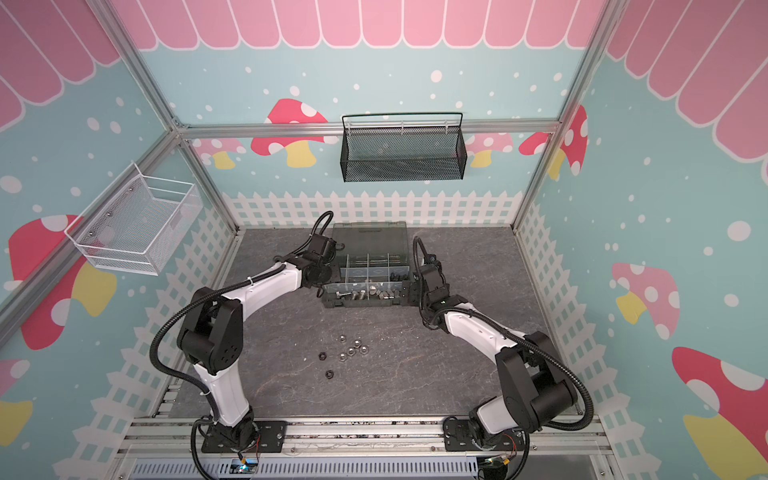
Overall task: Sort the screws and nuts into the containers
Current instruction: 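Carry the black hex nut with the left gripper into the organizer compartment, then open the left gripper to release the nut beside the first one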
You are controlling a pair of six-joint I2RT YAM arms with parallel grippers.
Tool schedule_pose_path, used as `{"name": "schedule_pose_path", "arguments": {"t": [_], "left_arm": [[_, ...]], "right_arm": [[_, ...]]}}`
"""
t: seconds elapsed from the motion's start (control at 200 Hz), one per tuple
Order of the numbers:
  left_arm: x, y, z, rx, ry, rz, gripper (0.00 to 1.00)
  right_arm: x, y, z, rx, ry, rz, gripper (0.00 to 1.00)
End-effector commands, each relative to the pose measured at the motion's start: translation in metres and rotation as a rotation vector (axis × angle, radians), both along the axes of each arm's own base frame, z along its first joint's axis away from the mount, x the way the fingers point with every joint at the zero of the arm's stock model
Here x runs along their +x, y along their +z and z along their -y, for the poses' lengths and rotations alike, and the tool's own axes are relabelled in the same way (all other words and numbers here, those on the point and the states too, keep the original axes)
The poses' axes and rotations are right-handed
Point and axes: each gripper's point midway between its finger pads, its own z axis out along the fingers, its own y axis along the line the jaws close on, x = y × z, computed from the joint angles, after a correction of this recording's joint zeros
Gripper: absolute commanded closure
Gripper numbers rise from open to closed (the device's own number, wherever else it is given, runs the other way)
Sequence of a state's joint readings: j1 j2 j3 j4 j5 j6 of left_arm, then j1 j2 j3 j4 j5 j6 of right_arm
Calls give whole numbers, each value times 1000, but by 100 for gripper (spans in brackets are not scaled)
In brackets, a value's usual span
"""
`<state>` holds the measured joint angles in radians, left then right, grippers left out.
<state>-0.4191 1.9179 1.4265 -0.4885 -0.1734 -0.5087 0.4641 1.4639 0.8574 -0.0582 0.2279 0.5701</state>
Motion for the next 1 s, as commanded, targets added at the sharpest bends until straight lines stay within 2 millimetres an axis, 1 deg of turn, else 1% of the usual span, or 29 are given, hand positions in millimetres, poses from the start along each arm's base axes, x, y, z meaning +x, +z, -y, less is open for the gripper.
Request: {"name": "schedule_pose_path", "arguments": {"t": [0.0,0.175,0.18,0.19,0.275,0.39,0.53,0.57,0.675,0.8,0.885,0.996], "left_arm": [[15,1,10,-31,-25,13,81],[18,-13,15,-35,-27,-11,76],[21,-13,8,-35,-14,-11,76],[23,-13,4,-35,-3,-12,76],[26,-17,2,-37,3,-20,72],[28,-20,2,-38,2,-25,69],[27,-19,4,-44,-6,-29,62],[28,-17,5,-48,-8,-26,60],[24,-10,5,-51,-20,-23,60],[17,5,5,-61,-29,-1,60],[9,17,3,-63,-36,17,58],[-5,32,2,-64,-46,39,52]], "right_arm": [[1,-1,3,2,-16,4,2],[1,-1,2,3,-13,5,2],[1,-1,2,4,-13,4,2],[1,-1,3,3,-14,4,2],[0,-2,2,5,-12,0,2],[0,-3,2,9,-10,-3,2],[-1,-1,2,9,-11,3,2],[-1,0,2,10,-12,4,2],[-1,1,3,11,-12,9,2],[0,2,2,12,-12,9,2],[0,1,2,13,-9,7,2],[0,1,2,13,-11,6,2]]}}
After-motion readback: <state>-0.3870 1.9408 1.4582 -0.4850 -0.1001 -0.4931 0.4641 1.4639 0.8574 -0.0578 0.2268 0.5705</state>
